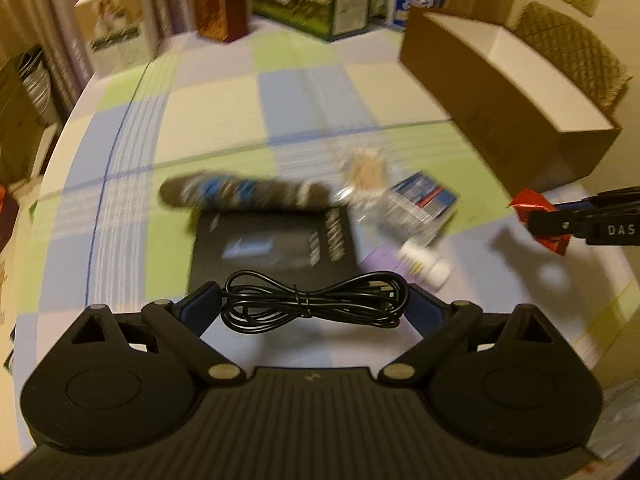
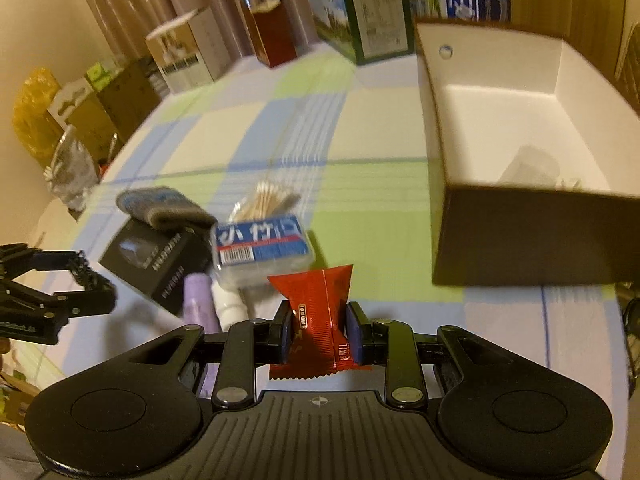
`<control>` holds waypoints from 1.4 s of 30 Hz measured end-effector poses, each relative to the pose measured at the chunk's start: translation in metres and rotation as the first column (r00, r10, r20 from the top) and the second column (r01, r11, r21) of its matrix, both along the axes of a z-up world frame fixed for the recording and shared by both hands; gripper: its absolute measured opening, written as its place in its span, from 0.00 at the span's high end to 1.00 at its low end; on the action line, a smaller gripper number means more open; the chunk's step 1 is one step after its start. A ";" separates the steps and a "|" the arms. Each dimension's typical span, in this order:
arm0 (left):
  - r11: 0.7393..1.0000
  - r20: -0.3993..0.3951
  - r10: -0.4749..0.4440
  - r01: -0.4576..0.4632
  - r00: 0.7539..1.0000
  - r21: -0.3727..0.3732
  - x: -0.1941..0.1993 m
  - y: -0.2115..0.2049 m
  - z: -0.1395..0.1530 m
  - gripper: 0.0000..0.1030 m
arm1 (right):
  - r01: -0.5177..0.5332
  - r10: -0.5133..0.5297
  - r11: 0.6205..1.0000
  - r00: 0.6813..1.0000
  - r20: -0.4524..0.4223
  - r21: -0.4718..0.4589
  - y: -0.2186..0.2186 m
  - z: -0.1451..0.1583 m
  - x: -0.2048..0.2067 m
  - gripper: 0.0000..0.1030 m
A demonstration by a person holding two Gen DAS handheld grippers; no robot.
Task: Organize objects
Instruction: 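Carry the red packet and black cable over the brown box, then open the right tool releasing the packet while the left tool releases the cable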
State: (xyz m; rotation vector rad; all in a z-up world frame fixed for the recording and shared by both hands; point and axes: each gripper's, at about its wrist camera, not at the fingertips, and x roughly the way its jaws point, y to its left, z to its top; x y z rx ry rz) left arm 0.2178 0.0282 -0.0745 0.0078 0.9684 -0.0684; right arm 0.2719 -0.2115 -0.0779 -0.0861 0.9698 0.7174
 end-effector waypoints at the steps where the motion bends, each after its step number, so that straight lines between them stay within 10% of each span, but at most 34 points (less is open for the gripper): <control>1: 1.000 0.010 -0.013 0.013 1.000 -0.003 0.002 -0.005 0.005 0.08 | 0.002 -0.002 1.000 1.000 0.008 0.008 -0.002 0.004 0.000 0.76; 23: 0.933 0.206 -0.346 0.359 0.915 -0.029 0.102 -0.184 0.063 0.08 | 0.202 -0.214 0.976 0.960 0.181 0.081 -0.123 0.058 0.078 0.76; 42: 0.913 0.116 -0.405 0.397 0.907 0.090 0.232 -0.270 0.026 0.08 | 0.157 -0.154 0.988 0.975 0.158 -0.010 -0.142 0.021 0.197 0.76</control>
